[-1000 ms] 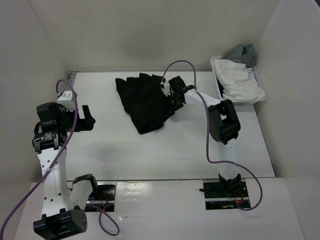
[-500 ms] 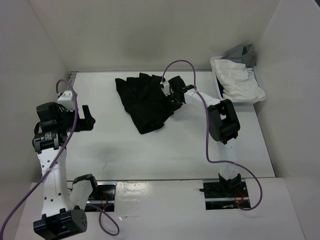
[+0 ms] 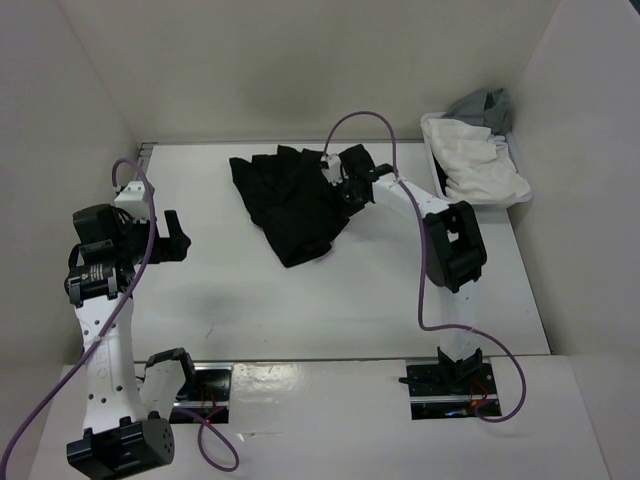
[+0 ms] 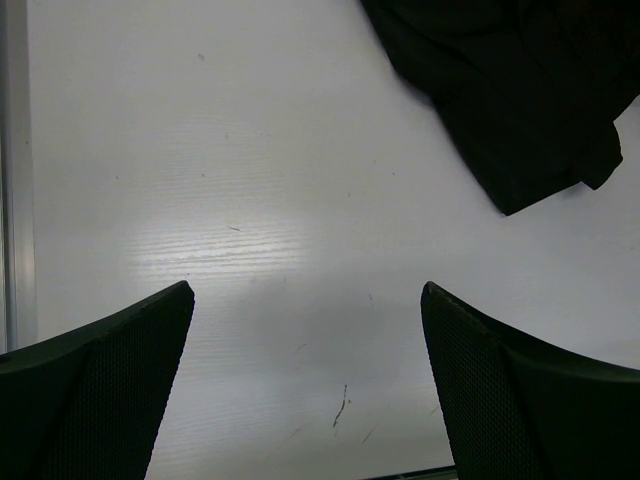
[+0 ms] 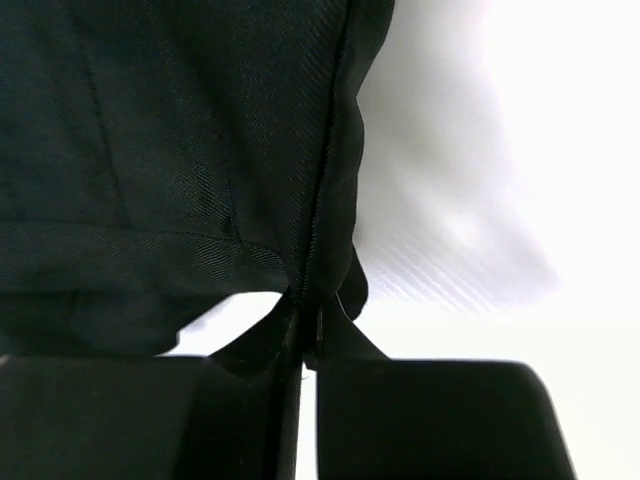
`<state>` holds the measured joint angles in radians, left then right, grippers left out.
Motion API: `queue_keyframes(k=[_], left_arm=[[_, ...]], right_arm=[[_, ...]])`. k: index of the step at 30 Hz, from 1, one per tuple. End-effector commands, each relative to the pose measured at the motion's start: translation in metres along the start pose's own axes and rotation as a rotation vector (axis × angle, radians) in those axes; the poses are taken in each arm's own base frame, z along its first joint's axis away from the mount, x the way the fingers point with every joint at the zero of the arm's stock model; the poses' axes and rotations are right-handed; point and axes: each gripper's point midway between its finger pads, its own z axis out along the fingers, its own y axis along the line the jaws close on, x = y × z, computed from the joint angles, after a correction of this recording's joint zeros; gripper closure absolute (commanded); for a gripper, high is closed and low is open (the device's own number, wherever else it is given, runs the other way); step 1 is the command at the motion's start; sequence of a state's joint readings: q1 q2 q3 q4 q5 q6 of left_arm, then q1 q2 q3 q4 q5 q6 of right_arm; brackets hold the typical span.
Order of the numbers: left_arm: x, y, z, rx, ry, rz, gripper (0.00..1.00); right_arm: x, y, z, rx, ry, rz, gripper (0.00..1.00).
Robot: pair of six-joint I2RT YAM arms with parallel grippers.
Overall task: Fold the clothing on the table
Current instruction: Flatten the skirt out
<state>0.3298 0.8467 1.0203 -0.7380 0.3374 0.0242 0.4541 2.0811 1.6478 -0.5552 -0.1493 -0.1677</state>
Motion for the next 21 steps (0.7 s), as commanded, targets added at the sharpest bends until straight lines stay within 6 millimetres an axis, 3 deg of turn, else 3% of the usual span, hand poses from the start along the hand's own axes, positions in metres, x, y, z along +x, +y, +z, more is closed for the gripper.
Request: queue_keyframes(k=[1, 4, 7, 9, 13, 14, 18, 21], left_arm=[[-0.007, 0.003, 0.000, -0.008, -0.033, 0.014, 0.00], [-0.007, 0.004, 0.000, -0.019, -0.032, 0.014, 0.00], [-0.007, 0.006, 0.000, -0.028, -0.031, 0.014, 0.00], [-0.007, 0.006, 0.000, -0.028, -0.031, 0.014, 0.00], [-0.007, 0.006, 0.000, -0.028, -0.031, 0.014, 0.00], [-0.007, 0.006, 0.000, -0.028, -0.031, 0.014, 0.00], [-0.007, 0.006, 0.000, -0.028, -0.031, 0.014, 0.00], [-0.007, 0.004, 0.000, -0.019, -0.032, 0.014, 0.00]], right_arm=[[-0.057, -0.004, -0.062, 0.063, -0.161, -0.050, 1.00], [-0.085, -0.003, -0.099, 0.078, -0.243, -0.087, 1.00], [-0.109, -0.019, -0.138, 0.174, -0.314, -0.104, 1.00], [-0.114, -0.045, -0.160, 0.216, -0.336, -0.066, 1.00], [-0.143, -0.109, -0.236, 0.342, -0.478, 0.032, 1.00], [-0.139, -0.132, -0.250, 0.380, -0.489, 0.074, 1.00], [-0.146, -0.150, -0.297, 0.453, -0.546, 0.089, 1.00], [-0.151, -0.147, -0.309, 0.455, -0.577, 0.081, 1.00]])
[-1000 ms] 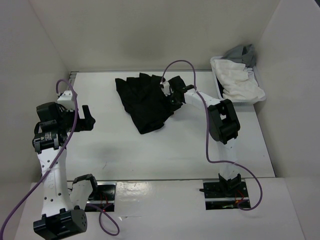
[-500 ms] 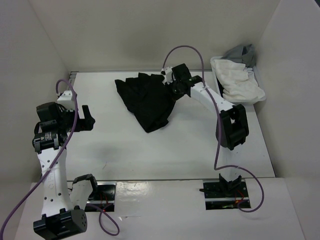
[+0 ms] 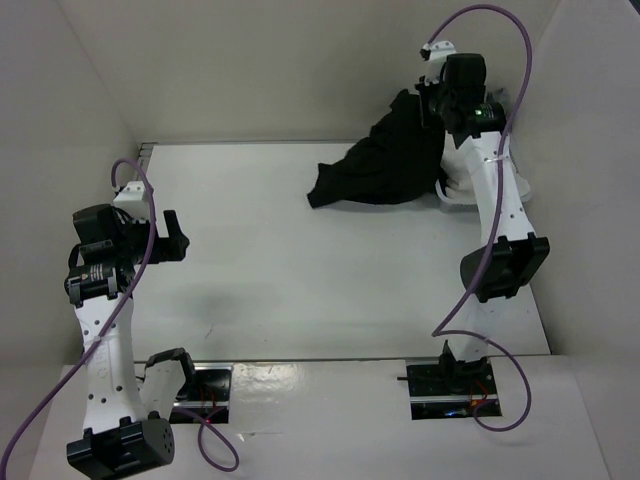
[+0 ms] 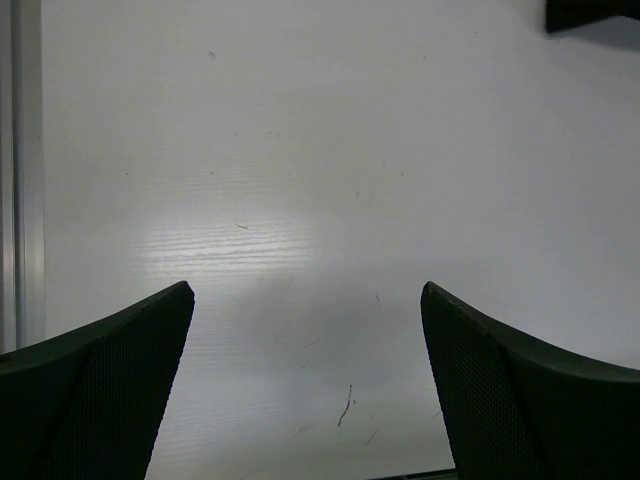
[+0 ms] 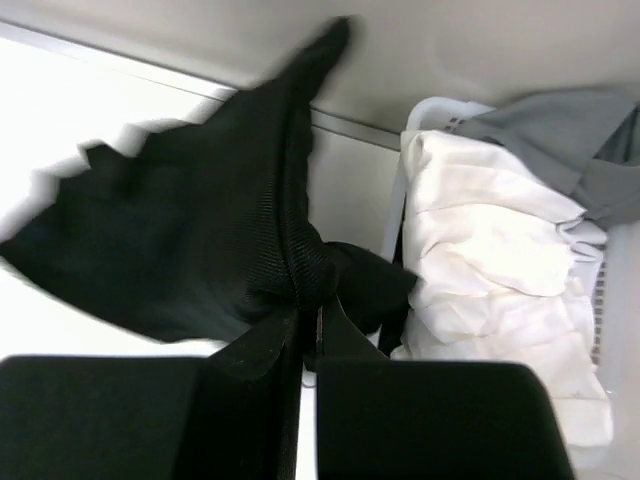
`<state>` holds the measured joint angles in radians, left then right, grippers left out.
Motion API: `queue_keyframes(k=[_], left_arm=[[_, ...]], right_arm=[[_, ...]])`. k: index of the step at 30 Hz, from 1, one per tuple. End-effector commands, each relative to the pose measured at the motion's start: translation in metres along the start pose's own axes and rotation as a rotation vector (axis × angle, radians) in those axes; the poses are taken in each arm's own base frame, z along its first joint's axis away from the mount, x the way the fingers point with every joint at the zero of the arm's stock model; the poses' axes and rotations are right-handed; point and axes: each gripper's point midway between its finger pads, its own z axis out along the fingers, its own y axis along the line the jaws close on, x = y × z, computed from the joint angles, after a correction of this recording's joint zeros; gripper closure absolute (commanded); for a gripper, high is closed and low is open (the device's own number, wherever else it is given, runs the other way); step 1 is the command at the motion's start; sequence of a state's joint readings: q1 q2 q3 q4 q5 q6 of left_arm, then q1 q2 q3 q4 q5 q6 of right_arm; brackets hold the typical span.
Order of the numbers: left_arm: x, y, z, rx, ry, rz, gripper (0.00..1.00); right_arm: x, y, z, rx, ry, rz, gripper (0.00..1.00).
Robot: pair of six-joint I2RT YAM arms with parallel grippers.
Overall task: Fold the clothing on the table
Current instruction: Flatten the skirt out
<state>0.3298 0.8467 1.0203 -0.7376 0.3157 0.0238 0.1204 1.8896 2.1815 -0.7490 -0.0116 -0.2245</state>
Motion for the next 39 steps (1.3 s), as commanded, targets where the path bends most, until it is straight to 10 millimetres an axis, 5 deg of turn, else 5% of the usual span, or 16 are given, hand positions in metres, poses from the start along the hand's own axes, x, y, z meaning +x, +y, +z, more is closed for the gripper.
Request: queue_keyframes(k=[1, 3, 9, 12, 15, 18, 22, 27, 30, 39], left_arm=[[-0.007, 0.001, 0.000, 0.003, -0.034, 0.014, 0.00], [-0.009, 0.002, 0.000, -0.007, -0.042, 0.006, 0.00], [-0.004, 0.015, 0.005, -0.077, -0.021, -0.026, 0.00], [-0.002, 0.018, 0.007, -0.084, -0.013, -0.034, 0.00], [-0.002, 0.021, 0.006, -0.092, -0.014, -0.040, 0.00], [-0.002, 0.021, 0.006, -0.092, -0.014, -0.040, 0.00], [-0.002, 0.023, 0.006, -0.101, -0.015, -0.045, 0.00], [-0.001, 0.025, 0.007, -0.098, -0.008, -0.053, 0.00], [-0.002, 0.023, 0.008, -0.085, -0.009, -0.044, 0.00], [-0.002, -0.030, 0.008, 0.221, -0.015, 0.122, 0.00]], right_arm=[[-0.041, 0.024, -0.043, -0.051, -0.101, -0.020, 1.00], [-0.037, 0.041, -0.038, -0.061, -0.081, -0.058, 1.00], [-0.027, 0.198, -0.035, -0.346, -0.055, -0.253, 1.00], [-0.024, 0.280, -0.056, -0.582, -0.075, -0.316, 1.00], [-0.032, 0.329, -0.094, -0.831, -0.128, -0.327, 1.00], [-0.047, 0.340, -0.127, -0.968, -0.187, -0.323, 1.00], [-0.075, 0.323, -0.150, -0.923, -0.280, -0.330, 1.00], [-0.071, 0.275, -0.105, -0.775, -0.226, -0.278, 1.00], [-0.049, 0.256, -0.071, -0.694, -0.141, -0.248, 1.00], [0.009, 0.243, -0.015, -0.509, 0.008, -0.178, 1.00]])
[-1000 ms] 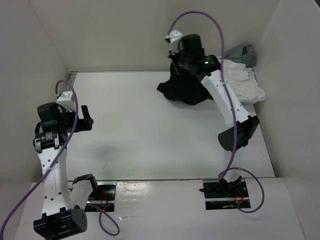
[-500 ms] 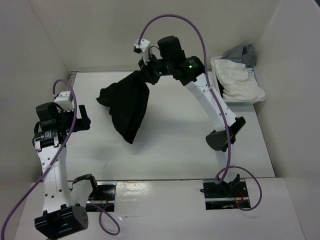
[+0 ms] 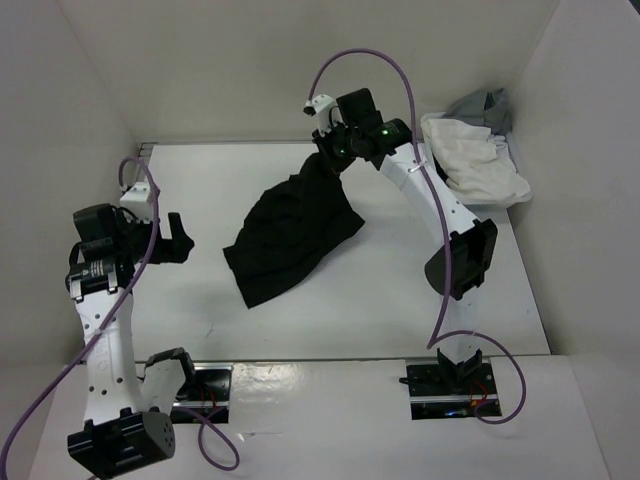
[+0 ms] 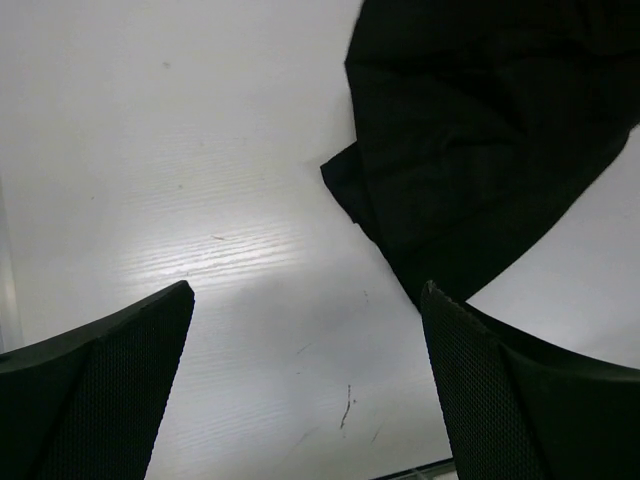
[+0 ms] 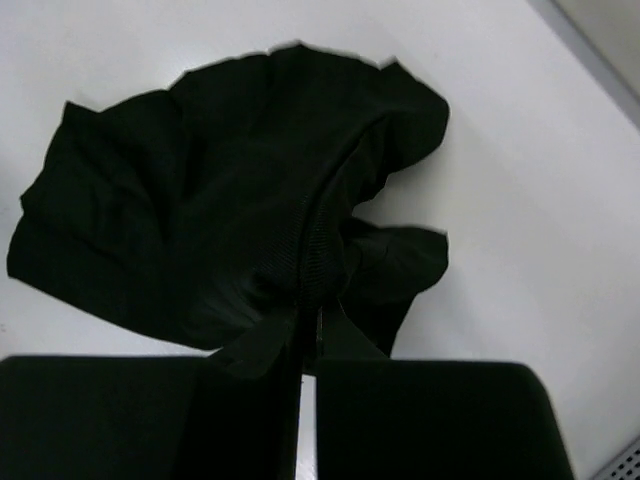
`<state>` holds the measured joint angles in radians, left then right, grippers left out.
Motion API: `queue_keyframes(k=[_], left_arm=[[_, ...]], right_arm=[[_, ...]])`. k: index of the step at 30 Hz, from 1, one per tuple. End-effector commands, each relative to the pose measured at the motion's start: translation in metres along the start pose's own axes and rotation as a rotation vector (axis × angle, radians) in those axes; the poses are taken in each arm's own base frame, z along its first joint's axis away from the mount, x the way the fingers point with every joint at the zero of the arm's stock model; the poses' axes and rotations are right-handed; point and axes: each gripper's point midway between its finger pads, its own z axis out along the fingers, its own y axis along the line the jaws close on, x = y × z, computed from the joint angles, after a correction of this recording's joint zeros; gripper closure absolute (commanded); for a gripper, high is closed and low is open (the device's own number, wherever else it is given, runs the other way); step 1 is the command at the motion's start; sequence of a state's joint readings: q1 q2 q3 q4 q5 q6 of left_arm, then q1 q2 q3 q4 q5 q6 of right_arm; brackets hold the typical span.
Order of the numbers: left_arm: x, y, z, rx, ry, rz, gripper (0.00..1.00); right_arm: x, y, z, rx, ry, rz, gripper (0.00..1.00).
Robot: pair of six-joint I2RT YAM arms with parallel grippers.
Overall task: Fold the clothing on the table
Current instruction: Flatten the skirt out
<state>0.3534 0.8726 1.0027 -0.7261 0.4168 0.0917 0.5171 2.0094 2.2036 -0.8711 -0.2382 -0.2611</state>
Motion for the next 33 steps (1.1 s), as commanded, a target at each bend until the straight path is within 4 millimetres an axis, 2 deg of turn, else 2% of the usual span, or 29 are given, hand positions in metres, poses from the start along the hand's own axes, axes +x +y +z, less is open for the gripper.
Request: queue_keyframes(k=[1, 5, 7, 11, 14, 15, 16, 19, 20, 22, 25, 26, 27, 28, 29, 31, 32, 33], left_arm=[[-0.007, -0.032, 0.003, 0.170, -0.027, 0.110, 0.00], [0.003, -0.044, 0.016, 0.237, 0.035, 0.132, 0.00], [0.005, -0.046, 0.019, 0.249, 0.048, 0.133, 0.00], [-0.003, -0.050, 0.022, 0.263, 0.019, 0.171, 0.00], [-0.005, -0.055, 0.026, 0.271, 0.015, 0.195, 0.00], [-0.008, -0.054, 0.030, 0.271, 0.014, 0.196, 0.00], [-0.008, -0.052, 0.030, 0.260, 0.016, 0.196, 0.00], [-0.015, -0.051, 0.036, 0.253, 0.007, 0.200, 0.00], [-0.022, -0.051, 0.037, 0.251, -0.008, 0.207, 0.00], [-0.023, -0.052, 0.041, 0.260, 0.004, 0.206, 0.00], [-0.035, -0.051, 0.048, 0.258, 0.002, 0.214, 0.00], [-0.039, -0.052, 0.049, 0.267, -0.004, 0.215, 0.00], [-0.051, -0.059, 0.046, 0.292, -0.026, 0.229, 0.00], [-0.054, -0.059, 0.050, 0.304, -0.023, 0.227, 0.00], [-0.061, -0.062, 0.050, 0.318, -0.032, 0.230, 0.00], [-0.073, -0.074, 0.049, 0.384, -0.033, 0.231, 0.00], [-0.076, -0.081, 0.049, 0.418, -0.035, 0.247, 0.00], [-0.073, -0.089, 0.052, 0.461, -0.011, 0.238, 0.00]], right_arm=[[-0.023, -0.015, -0.004, 0.116, -0.099, 0.028, 1.00], [0.007, -0.030, 0.018, 0.197, -0.014, 0.065, 1.00], [0.005, -0.030, 0.015, 0.198, -0.015, 0.065, 1.00], [-0.012, -0.004, 0.007, 0.049, -0.064, 0.033, 1.00], [-0.032, 0.023, -0.009, -0.101, -0.116, 0.000, 1.00], [-0.036, 0.034, -0.014, -0.167, -0.130, -0.021, 1.00], [-0.042, 0.057, -0.022, -0.301, -0.161, -0.055, 1.00], [-0.054, 0.098, -0.051, -0.552, -0.224, -0.127, 1.00], [-0.048, 0.107, -0.056, -0.606, -0.208, -0.124, 1.00], [-0.044, 0.119, -0.062, -0.695, -0.221, -0.167, 1.00], [-0.014, 0.136, -0.048, -0.754, -0.134, -0.196, 1.00], [0.005, 0.151, -0.043, -0.799, -0.065, -0.187, 1.00], [0.014, 0.158, -0.039, -0.813, -0.035, -0.214, 1.00], [0.032, 0.163, -0.025, -0.809, 0.021, -0.253, 1.00], [0.046, 0.182, -0.019, -0.840, 0.075, -0.282, 1.00], [0.078, 0.195, -0.001, -0.841, 0.188, -0.318, 1.00], [0.086, 0.209, 0.000, -0.862, 0.221, -0.335, 1.00], [0.090, 0.213, 0.003, -0.872, 0.233, -0.336, 1.00]])
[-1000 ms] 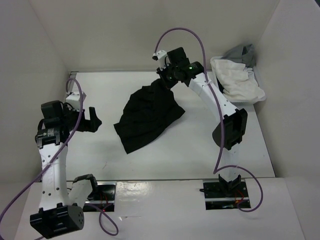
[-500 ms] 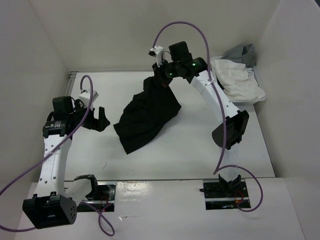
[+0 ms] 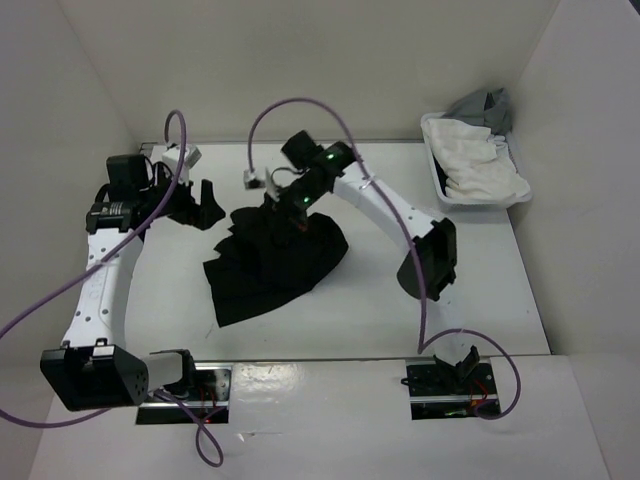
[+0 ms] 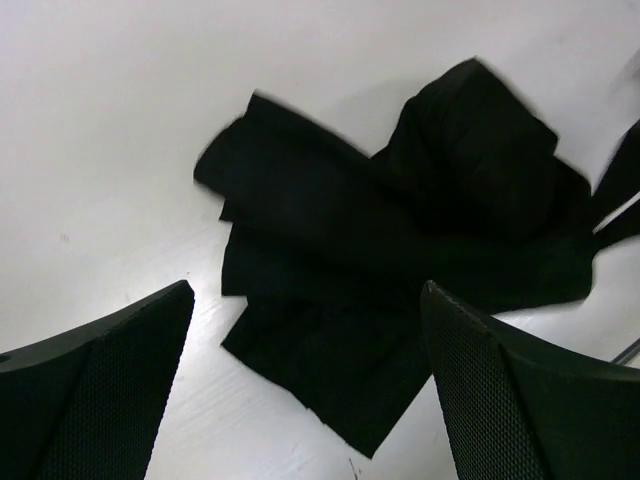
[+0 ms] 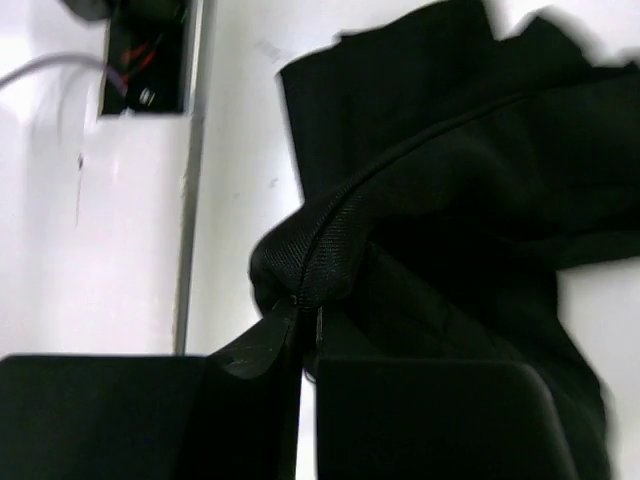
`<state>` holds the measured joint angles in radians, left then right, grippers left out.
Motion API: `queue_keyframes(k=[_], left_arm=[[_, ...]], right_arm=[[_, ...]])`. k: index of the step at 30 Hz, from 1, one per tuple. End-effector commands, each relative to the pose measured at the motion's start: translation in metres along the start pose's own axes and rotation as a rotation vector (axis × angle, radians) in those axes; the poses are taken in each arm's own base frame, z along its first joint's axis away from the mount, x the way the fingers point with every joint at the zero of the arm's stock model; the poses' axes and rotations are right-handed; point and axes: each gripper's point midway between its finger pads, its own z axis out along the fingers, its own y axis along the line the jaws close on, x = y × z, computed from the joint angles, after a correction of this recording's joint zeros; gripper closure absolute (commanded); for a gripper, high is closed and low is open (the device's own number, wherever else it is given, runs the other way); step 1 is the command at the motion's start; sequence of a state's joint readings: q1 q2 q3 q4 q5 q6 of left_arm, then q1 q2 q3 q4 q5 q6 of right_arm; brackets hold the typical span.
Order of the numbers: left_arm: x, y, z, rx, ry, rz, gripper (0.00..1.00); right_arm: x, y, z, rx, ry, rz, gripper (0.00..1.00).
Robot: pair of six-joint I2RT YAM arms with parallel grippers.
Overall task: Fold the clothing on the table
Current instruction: Flatten the skirt out
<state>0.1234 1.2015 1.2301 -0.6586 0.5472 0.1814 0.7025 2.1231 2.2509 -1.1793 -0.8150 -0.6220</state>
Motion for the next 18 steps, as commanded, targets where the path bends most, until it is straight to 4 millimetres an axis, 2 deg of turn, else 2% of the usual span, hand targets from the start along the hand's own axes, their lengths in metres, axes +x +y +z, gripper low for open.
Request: queue_keyframes(k=[1, 2, 3, 5, 6, 7, 8, 9, 10, 13, 18], left_arm=[[-0.027, -0.021, 0.004, 0.131, -0.050, 0.065, 0.00], [-0.025, -0.025, 0.005, 0.143, -0.041, 0.077, 0.00], [-0.023, -0.023, 0.008, 0.146, -0.031, 0.070, 0.00], [-0.013, -0.030, 0.014, 0.171, -0.008, 0.089, 0.00], [-0.007, -0.030, 0.016, 0.175, 0.005, 0.080, 0.00], [0.001, -0.033, 0.014, 0.176, 0.010, 0.085, 0.00], [0.006, -0.038, 0.014, 0.187, 0.016, 0.087, 0.00], [0.007, -0.040, 0.009, 0.184, 0.006, 0.106, 0.00], [0.016, -0.043, 0.010, 0.196, 0.016, 0.096, 0.00], [0.023, -0.050, 0.009, 0.234, 0.021, 0.106, 0.00], [0.028, -0.070, 0.006, 0.346, 0.004, 0.142, 0.00]], right_arm=[[0.035, 0.020, 0.037, -0.099, 0.140, -0.003, 1.00], [0.037, 0.019, 0.043, -0.097, 0.152, 0.007, 1.00], [0.025, 0.014, 0.043, -0.077, 0.123, -0.015, 1.00], [0.022, -0.003, 0.047, -0.010, 0.130, 0.011, 1.00], [0.010, -0.009, 0.044, 0.023, 0.107, -0.003, 1.00], [0.001, -0.016, 0.045, 0.049, 0.081, -0.011, 1.00], [0.000, -0.020, 0.049, 0.052, 0.077, 0.011, 1.00], [-0.018, -0.023, 0.044, 0.073, 0.038, -0.015, 1.00], [-0.021, -0.028, 0.040, 0.084, 0.030, -0.015, 1.00], [-0.035, -0.039, 0.042, 0.116, -0.012, -0.023, 1.00], [-0.030, -0.042, 0.050, 0.098, -0.004, -0.010, 1.00]])
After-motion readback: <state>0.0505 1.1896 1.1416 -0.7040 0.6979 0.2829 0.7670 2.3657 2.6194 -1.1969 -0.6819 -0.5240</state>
